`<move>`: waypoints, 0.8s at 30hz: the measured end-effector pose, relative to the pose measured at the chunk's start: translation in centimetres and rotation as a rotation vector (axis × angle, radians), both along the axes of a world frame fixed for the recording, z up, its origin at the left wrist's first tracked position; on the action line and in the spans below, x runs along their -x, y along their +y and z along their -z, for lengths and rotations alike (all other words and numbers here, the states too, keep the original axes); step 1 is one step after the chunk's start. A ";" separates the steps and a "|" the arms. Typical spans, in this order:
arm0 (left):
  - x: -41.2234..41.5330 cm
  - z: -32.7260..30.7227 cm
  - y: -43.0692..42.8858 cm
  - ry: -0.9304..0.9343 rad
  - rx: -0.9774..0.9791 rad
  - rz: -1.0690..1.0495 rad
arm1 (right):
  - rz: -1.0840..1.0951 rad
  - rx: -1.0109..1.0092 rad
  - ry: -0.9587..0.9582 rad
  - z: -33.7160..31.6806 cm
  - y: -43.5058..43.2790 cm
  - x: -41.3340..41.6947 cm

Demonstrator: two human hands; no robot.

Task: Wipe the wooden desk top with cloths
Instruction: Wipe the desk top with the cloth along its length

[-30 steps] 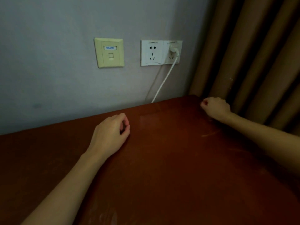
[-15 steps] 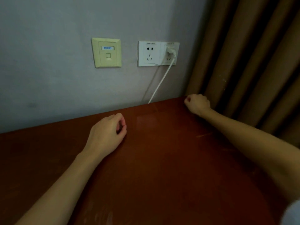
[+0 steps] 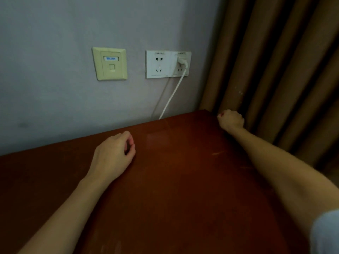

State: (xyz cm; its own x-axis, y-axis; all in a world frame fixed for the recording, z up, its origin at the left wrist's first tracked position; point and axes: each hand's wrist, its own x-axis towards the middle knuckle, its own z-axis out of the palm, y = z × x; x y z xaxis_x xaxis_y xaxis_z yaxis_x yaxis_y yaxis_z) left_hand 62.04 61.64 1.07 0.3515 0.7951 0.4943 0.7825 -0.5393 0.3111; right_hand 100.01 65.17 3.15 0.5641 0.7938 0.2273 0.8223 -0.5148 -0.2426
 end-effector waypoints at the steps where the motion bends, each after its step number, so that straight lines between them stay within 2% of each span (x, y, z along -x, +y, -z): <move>1: 0.0 0.0 0.0 0.002 0.003 0.003 | -0.005 -0.003 -0.014 0.0 0.9 1.0; 6: 0.1 0.0 0.1 -0.008 0.013 0.002 | -0.312 0.004 -0.051 -0.1 1.0 6.1; 10: 0.2 0.0 0.1 -0.015 0.010 0.011 | -0.465 0.060 -0.059 -0.2 -4.4 4.2; 14: 0.0 0.1 0.2 -0.011 0.003 0.011 | -0.301 0.094 -0.008 -1.2 -8.0 -0.6; 17: 0.0 0.1 0.2 -0.011 0.005 0.003 | -0.173 0.063 0.037 -1.0 -6.1 -2.3; 21: 0.1 0.1 0.3 0.004 0.010 -0.001 | 0.020 0.038 0.049 -0.2 -1.0 -1.4; 24: 0.0 0.1 0.4 0.018 0.010 -0.002 | 0.044 0.052 -0.035 -0.2 1.6 2.4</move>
State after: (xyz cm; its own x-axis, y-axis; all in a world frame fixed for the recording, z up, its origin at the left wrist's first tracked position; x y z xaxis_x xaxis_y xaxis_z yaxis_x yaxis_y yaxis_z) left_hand 62.04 62.01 1.01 0.3591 0.8005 0.4798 0.7890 -0.5350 0.3020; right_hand 97.64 66.73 3.39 0.5911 0.7796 0.2068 0.8061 -0.5618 -0.1860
